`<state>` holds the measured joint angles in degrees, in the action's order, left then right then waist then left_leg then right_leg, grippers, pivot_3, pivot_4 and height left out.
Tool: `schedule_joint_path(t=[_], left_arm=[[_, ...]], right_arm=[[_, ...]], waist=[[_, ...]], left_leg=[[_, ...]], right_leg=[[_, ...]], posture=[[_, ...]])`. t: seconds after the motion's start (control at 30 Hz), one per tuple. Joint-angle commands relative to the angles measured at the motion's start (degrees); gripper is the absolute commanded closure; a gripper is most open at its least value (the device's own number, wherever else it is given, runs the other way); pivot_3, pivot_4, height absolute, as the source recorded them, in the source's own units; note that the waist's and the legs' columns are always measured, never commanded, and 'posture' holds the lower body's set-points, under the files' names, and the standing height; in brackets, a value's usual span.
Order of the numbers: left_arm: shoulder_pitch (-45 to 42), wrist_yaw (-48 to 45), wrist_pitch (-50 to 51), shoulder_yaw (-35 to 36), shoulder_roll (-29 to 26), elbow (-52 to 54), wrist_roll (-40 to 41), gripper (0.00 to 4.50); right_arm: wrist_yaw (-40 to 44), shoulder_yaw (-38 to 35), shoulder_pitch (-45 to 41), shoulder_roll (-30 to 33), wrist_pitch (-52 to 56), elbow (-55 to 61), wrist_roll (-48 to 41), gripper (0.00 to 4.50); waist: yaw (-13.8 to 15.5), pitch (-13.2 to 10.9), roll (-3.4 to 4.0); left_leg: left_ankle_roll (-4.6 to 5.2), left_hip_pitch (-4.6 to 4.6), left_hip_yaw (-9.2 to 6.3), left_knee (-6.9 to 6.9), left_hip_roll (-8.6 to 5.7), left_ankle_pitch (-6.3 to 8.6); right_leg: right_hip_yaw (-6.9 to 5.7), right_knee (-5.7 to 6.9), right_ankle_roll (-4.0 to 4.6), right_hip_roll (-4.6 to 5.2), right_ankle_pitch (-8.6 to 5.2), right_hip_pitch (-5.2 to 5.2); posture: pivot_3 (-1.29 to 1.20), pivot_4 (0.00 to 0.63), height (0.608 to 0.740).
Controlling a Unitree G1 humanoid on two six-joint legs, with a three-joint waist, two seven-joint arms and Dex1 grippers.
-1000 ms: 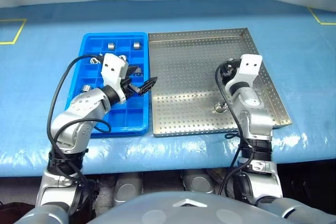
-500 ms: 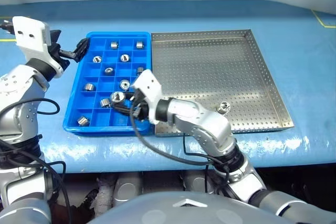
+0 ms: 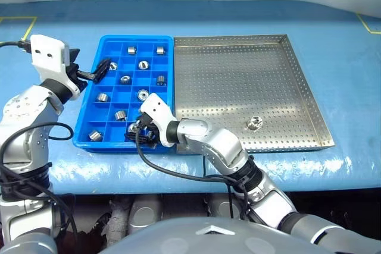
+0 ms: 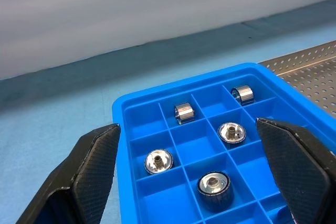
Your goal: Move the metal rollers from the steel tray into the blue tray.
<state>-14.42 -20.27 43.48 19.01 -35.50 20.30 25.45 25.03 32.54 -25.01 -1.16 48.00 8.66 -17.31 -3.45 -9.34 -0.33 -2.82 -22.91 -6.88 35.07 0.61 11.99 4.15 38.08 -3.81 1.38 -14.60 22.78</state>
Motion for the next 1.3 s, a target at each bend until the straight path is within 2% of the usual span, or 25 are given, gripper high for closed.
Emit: schedule_joint_path(t=[0.03,0.1,0.2,0.3,0.43,0.53,0.63,0.73,0.93,1.23,1.3], left_arm=[[-1.01,-0.27,-0.39,-0.28,0.68,1.74,0.77,0.0],[-1.29,-0.84,-0.65,-1.71,1.44,1.31,0.79,0.0],[-1.62,-2.84,-1.64,-6.65,3.34,1.9,0.64,0.0],[-2.65,-2.22,-2.63,-8.95,5.81,0.64,-0.14,0.0],[-4.61,-2.59,-3.24,-12.85,8.84,-2.13,-1.36,0.0],[-5.45,-3.12,-3.98,-14.1,9.37,-3.7,-2.1,0.0],[-6.6,-3.68,-4.73,-14.25,10.06,-5.63,-2.15,0.0],[-7.13,-4.29,-5.34,-14.86,10.48,-6.34,-2.41,0.0],[-7.47,-4.67,-5.63,-14.92,10.93,-6.84,-2.7,0.0],[-6.27,-4.7,-5.3,-14.54,10.72,-5.69,-2.95,0.0],[-6.12,-4.5,-5.1,-14.37,10.66,-5.4,-2.93,0.0]], right_arm=[[-1.26,-4.22,-0.39,-1.82,-3.05,5.73,-0.62,0.82],[-3.46,-6.63,-0.27,-1.68,-3.24,7.15,0.38,0.82],[-13.19,-13.2,1.34,3.26,-2.87,12.53,8.74,0.82],[-17.8,-17.27,5.67,9.27,1.1,17.31,13.76,0.82],[-17.59,-21.25,16.33,19.59,9.92,27.42,16.6,0.82],[-17.27,-23.28,19.37,22.58,14.18,33.16,16.72,0.82],[-16.27,-24.69,20.37,23.54,17.55,37.08,15.72,0.82],[-16.24,-26.06,21.0,22.08,18.19,36.09,15.12,0.82],[-17.35,-27.45,23.04,18.95,16.85,31.72,15.11,0.82],[-17.7,-27.8,24.84,21.24,15.72,27.54,16.56,0.82],[-17.67,-28.2,24.85,20.76,15.32,27.33,16.24,1.22]], waist=[[0.04,0.0,0.0],[0.01,0.0,0.0],[0.37,0.02,-0.02],[0.72,0.03,-0.05],[0.63,0.04,-0.03],[-1.38,-0.01,0.03],[-2.84,-0.01,0.04],[-3.41,0.0,0.03],[-3.51,0.0,0.02],[-3.44,0.0,0.02],[-3.41,0.0,0.02]], left_leg=[[0.0,0.0,0.0,0.0,0.0,0.0],[0.0,-0.01,0.0,0.0,0.0,0.0],[-0.04,-0.01,-0.03,0.02,-0.06,-0.02],[-0.07,-0.04,-0.02,0.05,-0.19,-0.04],[-0.05,-0.13,-0.07,-0.01,-0.18,-0.03],[-0.01,-0.19,0.02,-0.02,-0.12,0.0],[0.0,-0.08,0.14,0.03,0.0,0.0],[0.01,0.01,0.13,0.08,0.01,-0.01],[0.01,-0.03,0.18,0.19,-0.09,-0.01],[0.01,-0.03,0.17,0.13,-0.09,-0.01],[0.01,-0.02,0.17,0.14,-0.09,-0.01]], right_leg=[[0.0,0.0,0.0,0.0,0.0,0.0],[0.0,0.0,0.02,0.0,0.01,0.0],[-0.01,-0.01,0.03,0.04,0.02,-0.05],[0.02,-0.08,0.04,0.15,0.05,-0.09],[0.02,-0.13,0.13,0.12,0.09,-0.04],[0.09,-0.08,0.15,0.08,0.07,0.08],[0.13,-0.02,-0.1,0.0,-0.08,0.06],[0.13,0.05,-0.15,-0.04,-0.1,-0.01],[0.32,0.02,-0.27,-0.03,-0.02,-0.06],[0.35,-0.01,-0.26,-0.03,-0.02,-0.05],[0.35,-0.01,-0.27,-0.04,-0.02,-0.05]], posture=[[0.06,0.15,0.74],[0.01,0.15,0.74],[-0.01,0.15,0.74],[-0.04,0.15,0.74],[-0.08,0.15,0.74],[-0.1,0.15,0.74],[-0.13,0.15,0.74],[-0.15,0.15,0.74],[-0.14,0.15,0.74],[-0.12,0.15,0.74],[-0.12,0.15,0.74]])
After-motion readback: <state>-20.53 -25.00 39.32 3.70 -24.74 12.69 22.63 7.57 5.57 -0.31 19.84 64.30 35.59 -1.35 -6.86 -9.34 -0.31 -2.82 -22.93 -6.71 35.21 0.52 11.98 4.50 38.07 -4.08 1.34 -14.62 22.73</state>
